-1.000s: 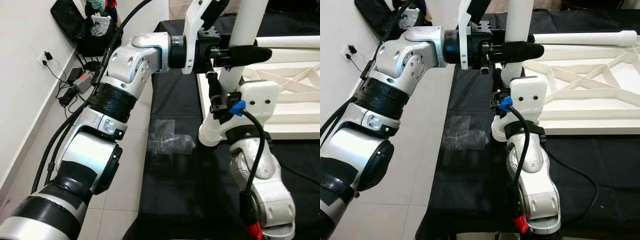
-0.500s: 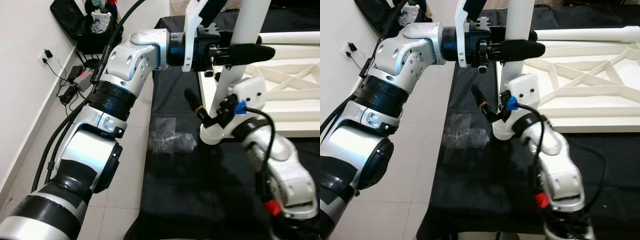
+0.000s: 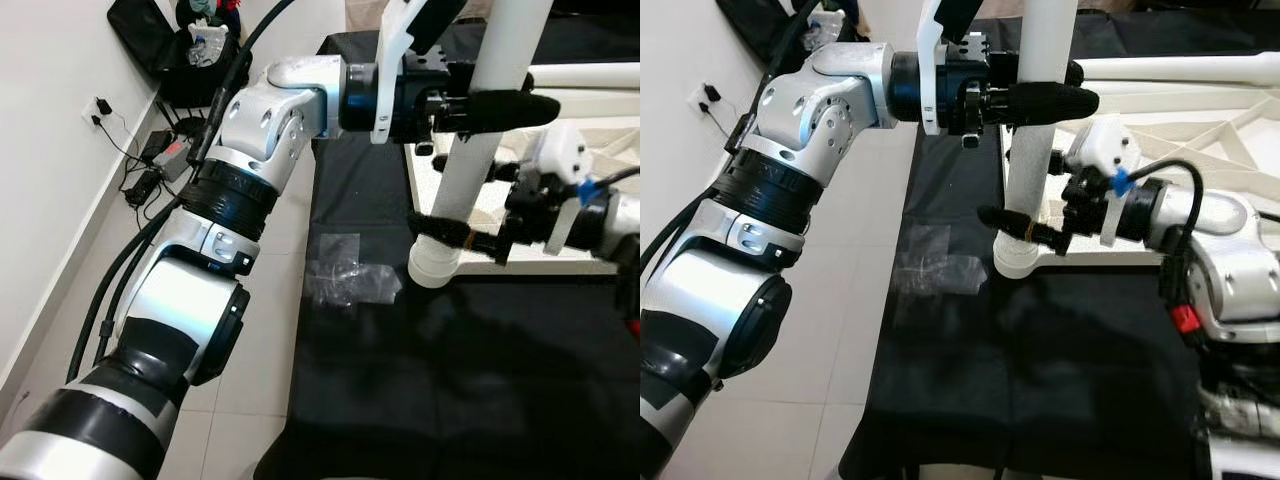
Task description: Building children table
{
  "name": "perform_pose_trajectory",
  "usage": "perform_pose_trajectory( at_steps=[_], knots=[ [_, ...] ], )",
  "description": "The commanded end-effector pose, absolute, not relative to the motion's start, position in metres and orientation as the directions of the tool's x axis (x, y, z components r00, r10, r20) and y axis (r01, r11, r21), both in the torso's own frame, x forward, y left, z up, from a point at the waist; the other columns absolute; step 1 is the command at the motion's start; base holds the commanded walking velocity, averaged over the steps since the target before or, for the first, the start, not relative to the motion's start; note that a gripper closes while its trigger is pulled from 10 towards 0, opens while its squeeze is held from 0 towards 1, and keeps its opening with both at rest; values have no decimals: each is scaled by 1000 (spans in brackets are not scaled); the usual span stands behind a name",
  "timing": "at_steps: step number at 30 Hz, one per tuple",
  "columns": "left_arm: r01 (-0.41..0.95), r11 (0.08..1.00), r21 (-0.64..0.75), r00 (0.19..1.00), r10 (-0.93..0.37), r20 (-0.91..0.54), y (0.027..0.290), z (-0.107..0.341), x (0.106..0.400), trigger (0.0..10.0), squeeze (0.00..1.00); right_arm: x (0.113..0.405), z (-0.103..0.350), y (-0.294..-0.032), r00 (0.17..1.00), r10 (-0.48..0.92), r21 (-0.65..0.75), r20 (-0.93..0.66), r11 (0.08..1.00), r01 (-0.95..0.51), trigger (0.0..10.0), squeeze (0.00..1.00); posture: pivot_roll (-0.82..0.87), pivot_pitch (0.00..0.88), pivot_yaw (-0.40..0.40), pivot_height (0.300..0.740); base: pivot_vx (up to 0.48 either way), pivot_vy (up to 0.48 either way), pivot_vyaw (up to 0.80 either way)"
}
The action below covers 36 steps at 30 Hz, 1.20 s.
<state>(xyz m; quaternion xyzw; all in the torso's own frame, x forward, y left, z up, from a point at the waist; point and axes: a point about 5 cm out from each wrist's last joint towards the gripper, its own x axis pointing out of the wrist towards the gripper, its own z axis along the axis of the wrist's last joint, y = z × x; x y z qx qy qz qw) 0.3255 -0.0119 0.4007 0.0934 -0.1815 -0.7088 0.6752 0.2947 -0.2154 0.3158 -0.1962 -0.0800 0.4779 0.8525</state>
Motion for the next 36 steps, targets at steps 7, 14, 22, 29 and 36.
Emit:
perform_pose_trajectory(
  at_steps=[7, 14, 22, 29, 36],
  knots=[
    [915, -33, 401, -73, -994, 85, -11, 401, 325, 0, 0, 297, 316, -217, 435, 899, -393, -53, 382, -837, 0, 0, 31, 250, 100, 740, 0, 0, 0],
    [918, -15, 396, -55, -994, 90, -10, 401, 331, 0, 0, 298, 317, -218, 435, 899, -402, -48, 382, -832, 0, 0, 30, 256, 100, 740, 0, 0, 0],
    [924, 26, 382, -33, -988, 149, 3, 409, 333, 10000, 1000, 302, 311, -218, 476, 880, -383, -5, 438, -813, 0, 0, 26, 266, 99, 740, 0, 0, 0],
    [923, 106, 369, 20, -973, 229, 48, 419, 328, 10000, 1000, 302, 295, -220, 578, 815, -341, 37, 554, -759, 0, 0, 28, 280, 92, 740, 0, 0, 0],
    [916, 199, 348, 122, -965, 233, 83, 408, 321, 10000, 1000, 297, 274, -217, 720, 690, -290, 82, 707, -645, 0, 0, 30, 290, 83, 740, 0, 0, 0]
  ],
)
